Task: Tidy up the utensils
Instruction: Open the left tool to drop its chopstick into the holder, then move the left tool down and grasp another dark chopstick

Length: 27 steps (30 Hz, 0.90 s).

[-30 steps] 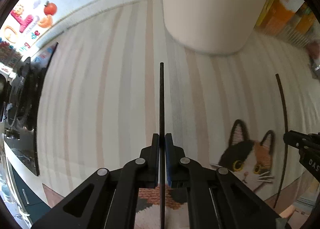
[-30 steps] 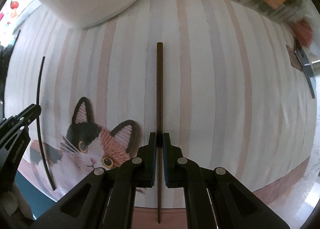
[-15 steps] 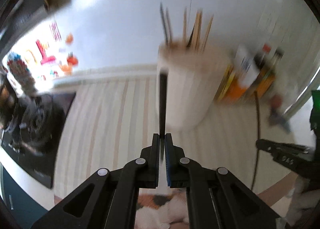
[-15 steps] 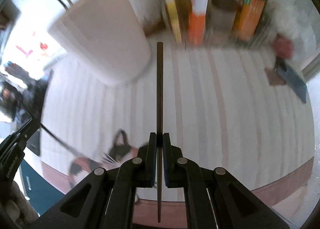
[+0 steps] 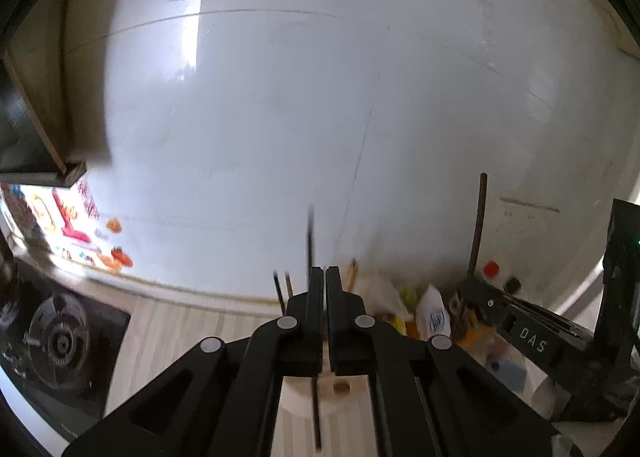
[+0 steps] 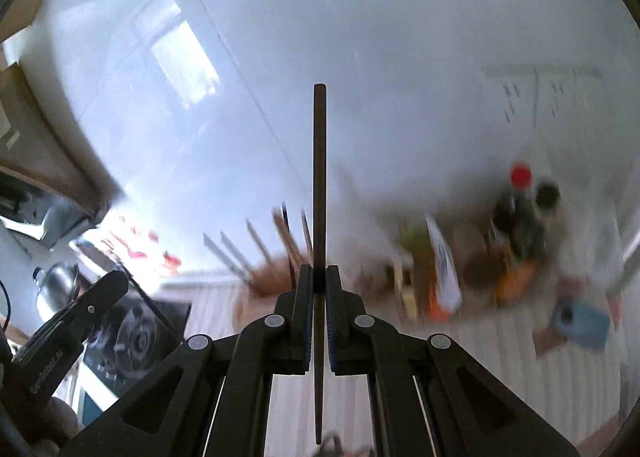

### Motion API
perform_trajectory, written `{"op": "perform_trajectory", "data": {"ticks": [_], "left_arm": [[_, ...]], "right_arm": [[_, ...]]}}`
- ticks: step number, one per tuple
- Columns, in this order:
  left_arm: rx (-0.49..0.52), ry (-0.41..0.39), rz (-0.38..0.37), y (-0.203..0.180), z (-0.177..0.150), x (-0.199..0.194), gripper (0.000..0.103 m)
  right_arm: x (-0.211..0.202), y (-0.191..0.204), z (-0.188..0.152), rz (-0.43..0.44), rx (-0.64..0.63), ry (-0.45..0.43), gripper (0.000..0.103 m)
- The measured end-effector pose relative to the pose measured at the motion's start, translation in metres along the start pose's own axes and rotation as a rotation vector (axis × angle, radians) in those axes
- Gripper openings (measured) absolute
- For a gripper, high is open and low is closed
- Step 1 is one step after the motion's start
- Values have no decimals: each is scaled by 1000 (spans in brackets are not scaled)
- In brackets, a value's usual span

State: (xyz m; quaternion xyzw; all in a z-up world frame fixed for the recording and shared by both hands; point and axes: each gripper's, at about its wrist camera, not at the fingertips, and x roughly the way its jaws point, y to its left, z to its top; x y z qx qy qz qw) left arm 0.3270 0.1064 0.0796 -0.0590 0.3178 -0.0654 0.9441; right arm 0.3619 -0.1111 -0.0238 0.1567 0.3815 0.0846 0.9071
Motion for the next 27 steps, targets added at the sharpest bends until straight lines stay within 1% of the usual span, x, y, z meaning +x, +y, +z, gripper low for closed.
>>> {"op": "perform_trajectory", "data": {"ticks": [2, 5, 8, 9, 11, 12, 13, 15, 17, 19, 21, 23, 24, 25, 27], "left_arm": [[2, 1, 7, 4, 9, 11, 0], [-34, 36, 5, 18, 11, 28, 0], [-65, 57, 18, 34, -2, 33, 3], [-78, 72, 27, 41, -8, 34, 7], [-90, 122, 48, 56, -27, 36, 23], [-89, 133, 58, 61, -37, 36, 41], [-93, 155, 69, 71, -52, 35, 55], [-89, 197, 69, 84, -79, 35, 56], [-65, 302, 62, 96, -115, 39, 56], [6, 382, 72, 99, -148, 43, 56], [122, 488, 90, 100, -188, 55, 56], [232, 556, 119, 101, -217, 67, 56], [308, 598, 138, 103, -236, 78, 56], [350, 625, 152, 106, -247, 86, 56], [419, 674, 146, 112, -265, 102, 56]], "right_arm": [[11, 3, 16, -4, -4, -27, 6], [37, 6, 36, 12, 6, -25, 6], [58, 6, 33, 34, 11, 17, 6], [60, 6, 30, 43, 12, 32, 6], [63, 4, 19, 59, 17, 71, 6], [64, 2, 12, 64, 19, 84, 6], [64, 0, 5, 62, 20, 95, 6], [62, -6, -16, 53, 17, 114, 6], [53, -12, -33, 42, 24, 135, 6], [47, -20, -59, 22, 40, 179, 6], [49, -29, -89, 2, 56, 233, 6], [59, -42, -122, -33, 79, 290, 6], [65, -46, -135, -45, 92, 317, 6], [69, -50, -147, -60, 107, 343, 6], [80, -60, -176, -106, 137, 389, 6]]}}
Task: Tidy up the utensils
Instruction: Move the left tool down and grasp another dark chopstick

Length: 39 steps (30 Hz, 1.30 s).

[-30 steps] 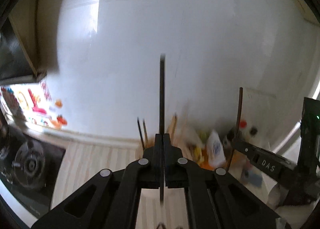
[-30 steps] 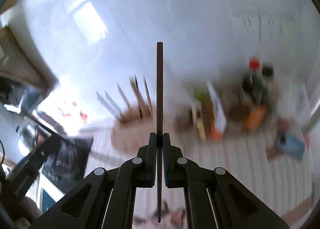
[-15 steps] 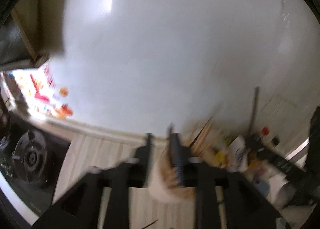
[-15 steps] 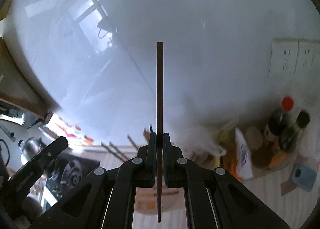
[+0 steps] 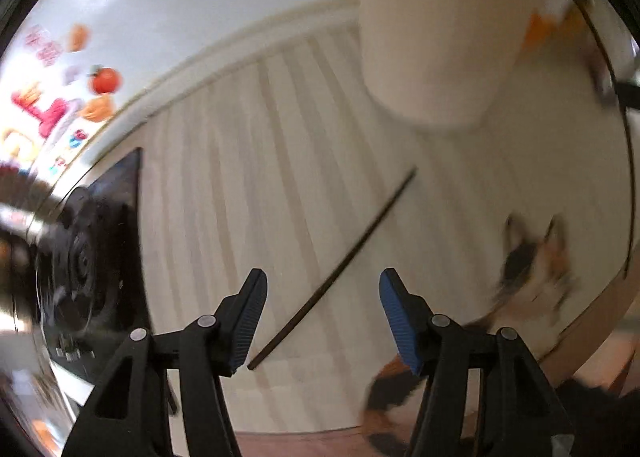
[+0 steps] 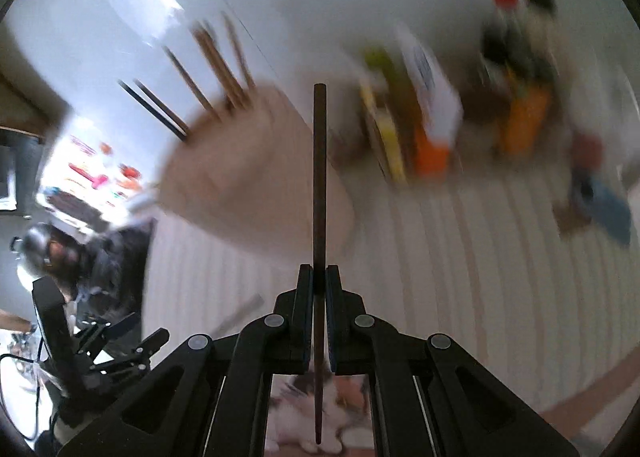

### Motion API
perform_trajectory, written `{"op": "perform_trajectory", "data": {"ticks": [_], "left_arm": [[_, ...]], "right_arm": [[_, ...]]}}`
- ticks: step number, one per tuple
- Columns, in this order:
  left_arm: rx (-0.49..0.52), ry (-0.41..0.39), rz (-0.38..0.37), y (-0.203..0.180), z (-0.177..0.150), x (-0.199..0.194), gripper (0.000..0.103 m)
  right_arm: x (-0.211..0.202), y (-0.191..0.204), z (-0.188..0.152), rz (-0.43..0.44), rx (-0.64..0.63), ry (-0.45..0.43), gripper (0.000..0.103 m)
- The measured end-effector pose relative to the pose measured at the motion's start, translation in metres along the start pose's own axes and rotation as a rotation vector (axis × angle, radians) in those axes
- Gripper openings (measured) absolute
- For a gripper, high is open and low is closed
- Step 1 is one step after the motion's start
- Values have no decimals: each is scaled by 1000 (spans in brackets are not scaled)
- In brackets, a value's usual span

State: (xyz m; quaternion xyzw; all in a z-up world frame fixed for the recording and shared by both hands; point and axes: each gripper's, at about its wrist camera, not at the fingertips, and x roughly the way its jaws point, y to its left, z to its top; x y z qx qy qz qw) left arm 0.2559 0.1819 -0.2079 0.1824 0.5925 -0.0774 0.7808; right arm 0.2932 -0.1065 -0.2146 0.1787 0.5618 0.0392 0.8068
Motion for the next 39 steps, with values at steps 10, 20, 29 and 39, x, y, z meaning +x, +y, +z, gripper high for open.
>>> {"op": "perform_trajectory", "data": {"ticks": [10, 20, 29, 39], "left_arm": [[165, 140, -75, 7, 0, 76, 40], [-237, 184, -194, 12, -2, 59, 6], [-519, 247, -316, -8, -13, 46, 6], [-142, 182, -74, -54, 45, 29, 10]], "right_arm": [[80, -32, -54, -131, 133, 121, 6], [90, -40, -66, -146, 131, 153, 6], [101, -31, -75, -148, 84, 229, 6], [106, -27, -69, -154, 38, 235, 6]]}}
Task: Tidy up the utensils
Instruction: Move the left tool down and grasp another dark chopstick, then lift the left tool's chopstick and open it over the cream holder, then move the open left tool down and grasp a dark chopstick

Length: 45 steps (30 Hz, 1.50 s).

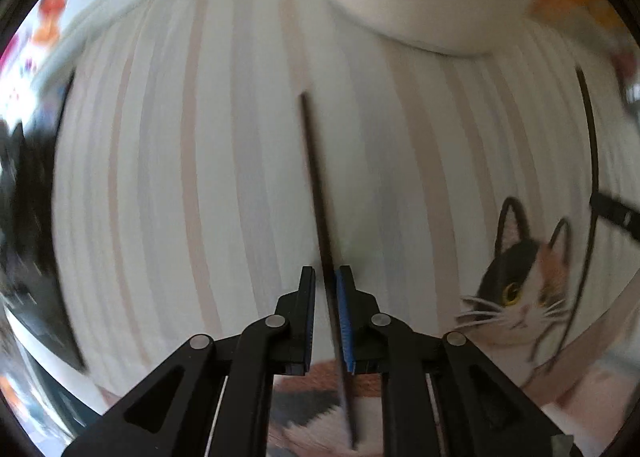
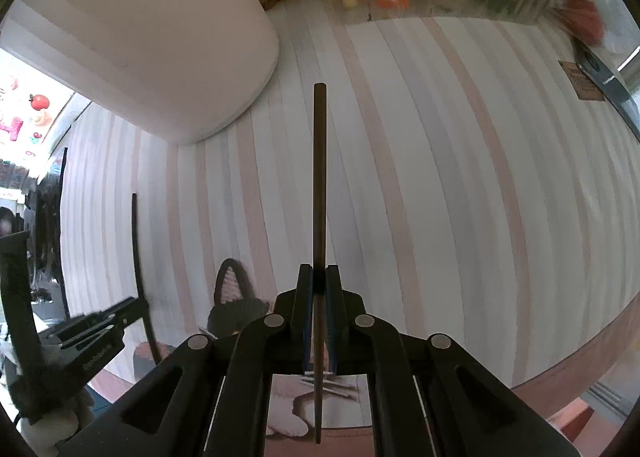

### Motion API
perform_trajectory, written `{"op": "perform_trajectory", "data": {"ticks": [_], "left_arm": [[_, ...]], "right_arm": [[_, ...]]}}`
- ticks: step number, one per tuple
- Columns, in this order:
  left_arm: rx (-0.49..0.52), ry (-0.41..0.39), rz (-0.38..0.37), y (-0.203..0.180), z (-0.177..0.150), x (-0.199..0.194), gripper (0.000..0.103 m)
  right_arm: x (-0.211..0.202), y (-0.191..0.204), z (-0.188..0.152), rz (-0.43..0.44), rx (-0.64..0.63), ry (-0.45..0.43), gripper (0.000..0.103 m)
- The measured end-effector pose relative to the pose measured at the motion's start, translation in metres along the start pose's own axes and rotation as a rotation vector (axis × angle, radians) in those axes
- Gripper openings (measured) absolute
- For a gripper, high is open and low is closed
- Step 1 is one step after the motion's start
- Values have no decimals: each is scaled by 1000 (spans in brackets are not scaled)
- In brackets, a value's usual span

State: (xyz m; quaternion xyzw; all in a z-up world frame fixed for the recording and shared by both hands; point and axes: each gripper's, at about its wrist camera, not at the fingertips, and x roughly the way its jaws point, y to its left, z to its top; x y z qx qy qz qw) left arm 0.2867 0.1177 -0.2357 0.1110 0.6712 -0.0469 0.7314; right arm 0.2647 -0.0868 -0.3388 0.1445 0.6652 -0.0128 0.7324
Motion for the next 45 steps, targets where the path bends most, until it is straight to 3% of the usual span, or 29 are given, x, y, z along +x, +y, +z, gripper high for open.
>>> {"op": "perform_trajectory", "data": {"ticks": [1, 8, 15, 24, 25, 36, 45], "left_arm": [[16, -1, 4, -6, 2, -1, 3], [-15, -56, 12, -23, -1, -9, 3], [-91, -166, -55, -12, -7, -60, 3], [-152, -331, -118, -7, -74, -114, 3], [-159, -346, -124, 7, -77, -113, 3], [-223, -621, -173, 39, -62, -200, 2], [-242, -743, -211, 56, -57, -247, 0]], "right_arm": [[1, 0, 0, -2, -1, 2, 6], [4, -3, -1, -4, 12, 10, 6], [-10, -6, 0, -7, 4, -23, 6], [-43, -5, 1, 12, 7, -91, 6], [-47, -6, 2, 18, 8, -99, 6], [-113, 3, 20, 73, -11, -235, 6], [-159, 17, 35, 122, -37, -331, 6]]}}
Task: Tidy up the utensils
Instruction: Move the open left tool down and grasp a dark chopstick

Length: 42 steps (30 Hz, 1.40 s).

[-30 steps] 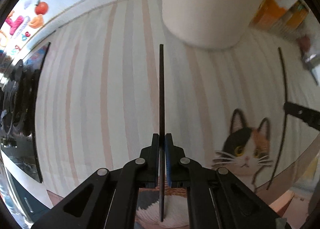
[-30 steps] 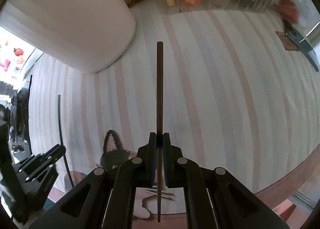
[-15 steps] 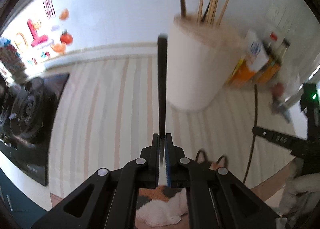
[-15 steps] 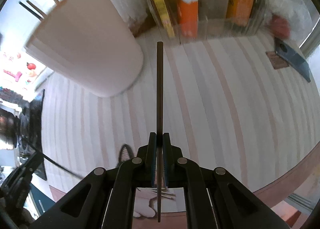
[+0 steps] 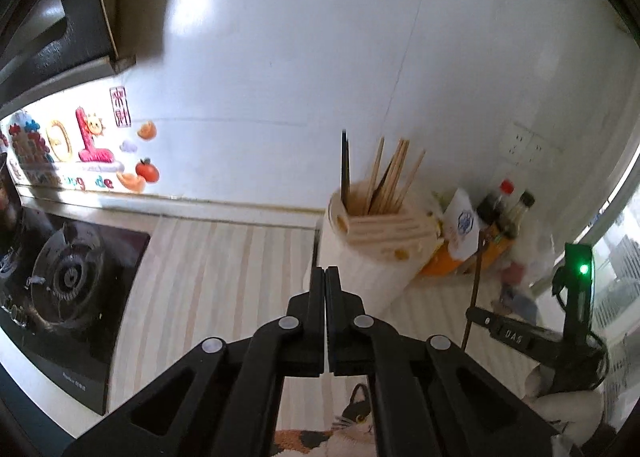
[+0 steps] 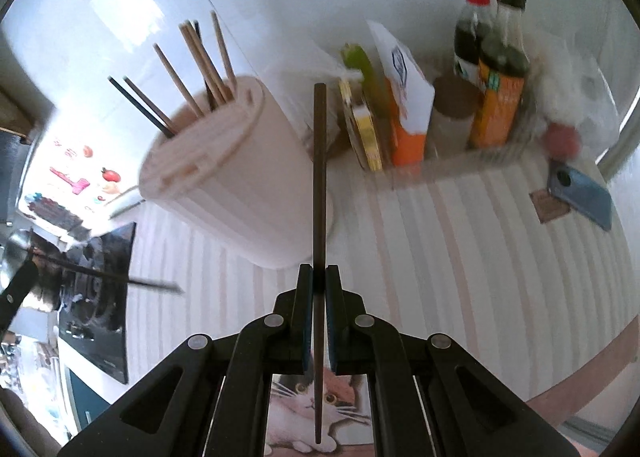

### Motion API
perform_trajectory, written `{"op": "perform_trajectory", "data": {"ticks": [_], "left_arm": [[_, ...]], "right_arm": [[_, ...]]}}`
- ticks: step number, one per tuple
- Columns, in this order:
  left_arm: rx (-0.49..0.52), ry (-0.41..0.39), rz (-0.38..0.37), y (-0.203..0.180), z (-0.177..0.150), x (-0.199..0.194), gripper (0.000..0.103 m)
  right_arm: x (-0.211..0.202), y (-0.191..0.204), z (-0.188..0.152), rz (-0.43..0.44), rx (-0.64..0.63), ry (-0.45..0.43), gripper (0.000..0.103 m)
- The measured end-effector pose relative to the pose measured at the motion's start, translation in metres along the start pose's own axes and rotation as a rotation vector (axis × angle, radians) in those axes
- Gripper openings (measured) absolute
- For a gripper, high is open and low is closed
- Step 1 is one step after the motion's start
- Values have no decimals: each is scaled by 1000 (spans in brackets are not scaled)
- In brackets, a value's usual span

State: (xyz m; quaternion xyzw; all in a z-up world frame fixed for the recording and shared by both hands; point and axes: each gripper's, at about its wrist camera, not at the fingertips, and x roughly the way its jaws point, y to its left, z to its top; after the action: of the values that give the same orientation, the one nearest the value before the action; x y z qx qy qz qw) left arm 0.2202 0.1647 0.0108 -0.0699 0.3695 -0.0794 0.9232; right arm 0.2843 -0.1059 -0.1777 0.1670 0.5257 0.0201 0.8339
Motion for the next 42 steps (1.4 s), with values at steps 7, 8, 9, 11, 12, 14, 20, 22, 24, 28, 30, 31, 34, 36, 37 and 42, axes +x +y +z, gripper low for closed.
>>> {"op": "perform_trajectory", "data": {"ticks": [7, 8, 9, 11, 12, 14, 20, 22, 24, 28, 30, 31, 34, 36, 37, 42], "left_arm": [[-38, 80, -2, 12, -1, 24, 18], [-51, 108, 3, 16, -4, 35, 26], [-60, 129, 14, 20, -9, 47, 45], [-59, 170, 47, 27, -18, 72, 54], [-49, 202, 66, 31, -25, 91, 54], [-50, 271, 91, 39, -36, 124, 54], [-92, 458, 103, 60, -69, 216, 54], [-70, 497, 108, 59, -77, 236, 54], [-47, 529, 126, 57, -86, 253, 53], [7, 578, 173, 52, -104, 275, 13], [26, 567, 177, 49, -111, 274, 8], [33, 570, 178, 48, -113, 273, 5], [11, 577, 172, 50, -125, 264, 4], [7, 588, 173, 51, -137, 253, 4], [-1, 595, 173, 51, -147, 246, 4], [-56, 661, 150, 47, -203, 195, 4]], "right_arm": [[0, -4, 5, 21, 6, 9, 6], [3, -6, 4, 19, 10, 17, 6], [8, -8, 3, 15, 12, 28, 6], [19, -12, 0, 6, 21, 55, 6], [24, -14, -2, 1, 23, 66, 6], [38, -17, -5, -22, 23, 91, 6], [101, -30, -19, -87, 33, 240, 6], [124, -32, -25, -98, 34, 312, 6], [138, -34, -29, -118, 32, 357, 6], [155, -37, -34, -155, 19, 397, 6], [160, -37, -35, -168, 12, 407, 6], [161, -37, -36, -172, 8, 411, 6], [165, -35, -39, -185, -10, 421, 6], [167, -34, -43, -191, -21, 427, 6], [167, -34, -45, -192, -27, 429, 6], [169, -23, -62, -198, -63, 446, 6]]}}
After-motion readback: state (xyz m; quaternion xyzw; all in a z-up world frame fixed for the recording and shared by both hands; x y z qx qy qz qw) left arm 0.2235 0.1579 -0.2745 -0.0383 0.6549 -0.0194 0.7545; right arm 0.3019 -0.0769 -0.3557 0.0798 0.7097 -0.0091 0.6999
